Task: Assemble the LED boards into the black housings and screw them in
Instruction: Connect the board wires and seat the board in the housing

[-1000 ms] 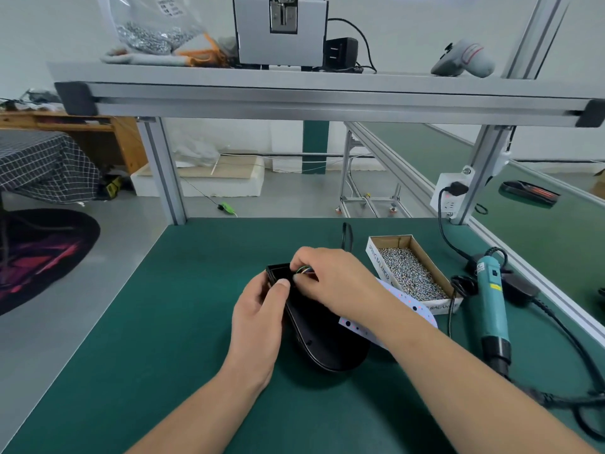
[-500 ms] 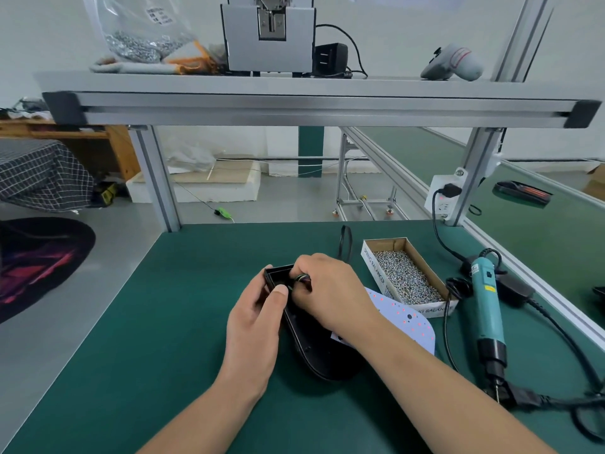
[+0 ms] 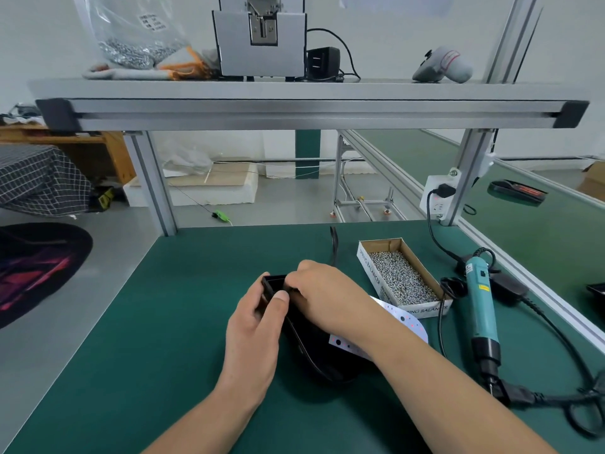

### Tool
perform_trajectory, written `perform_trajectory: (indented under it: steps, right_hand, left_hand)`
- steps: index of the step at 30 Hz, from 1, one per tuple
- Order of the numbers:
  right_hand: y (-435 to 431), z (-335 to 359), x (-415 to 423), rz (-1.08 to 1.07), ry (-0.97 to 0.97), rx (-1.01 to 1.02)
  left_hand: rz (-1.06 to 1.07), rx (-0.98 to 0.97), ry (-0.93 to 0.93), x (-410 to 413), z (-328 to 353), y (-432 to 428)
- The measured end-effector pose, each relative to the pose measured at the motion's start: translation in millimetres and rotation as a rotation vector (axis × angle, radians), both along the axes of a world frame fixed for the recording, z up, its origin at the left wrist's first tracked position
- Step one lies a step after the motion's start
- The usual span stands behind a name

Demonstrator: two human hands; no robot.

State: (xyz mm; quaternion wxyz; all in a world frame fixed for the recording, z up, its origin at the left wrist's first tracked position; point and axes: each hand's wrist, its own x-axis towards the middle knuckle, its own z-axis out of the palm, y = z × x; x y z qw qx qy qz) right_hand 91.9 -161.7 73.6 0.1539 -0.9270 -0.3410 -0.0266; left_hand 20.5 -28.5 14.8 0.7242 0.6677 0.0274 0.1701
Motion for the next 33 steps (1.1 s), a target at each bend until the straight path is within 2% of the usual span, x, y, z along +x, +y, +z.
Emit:
perform_trajectory:
  steps: [5, 11, 16, 24, 33]
  right_hand:
    - [-11, 6, 5, 0.058, 0.058, 0.009]
    - [-11, 4, 1, -0.105, 0.029, 0.21]
    - [-6, 0, -4, -0.15, -0.007, 0.218]
    - [-16, 3, -4, 0.008, 0.16, 0.15]
    - [-10, 0, 0, -0.007, 0.128, 0.072]
  left_hand:
    - [-0.039, 0.033, -0.015, 0, 5, 1]
    - [-0.047, 0.048, -0.03, 0, 6, 0]
    - [-0.006, 0.042, -0.007, -1, 5, 1]
    - [0.001, 0.069, 0.008, -2, 5, -1]
    - [0.007, 0.078, 0.008, -5, 11, -3]
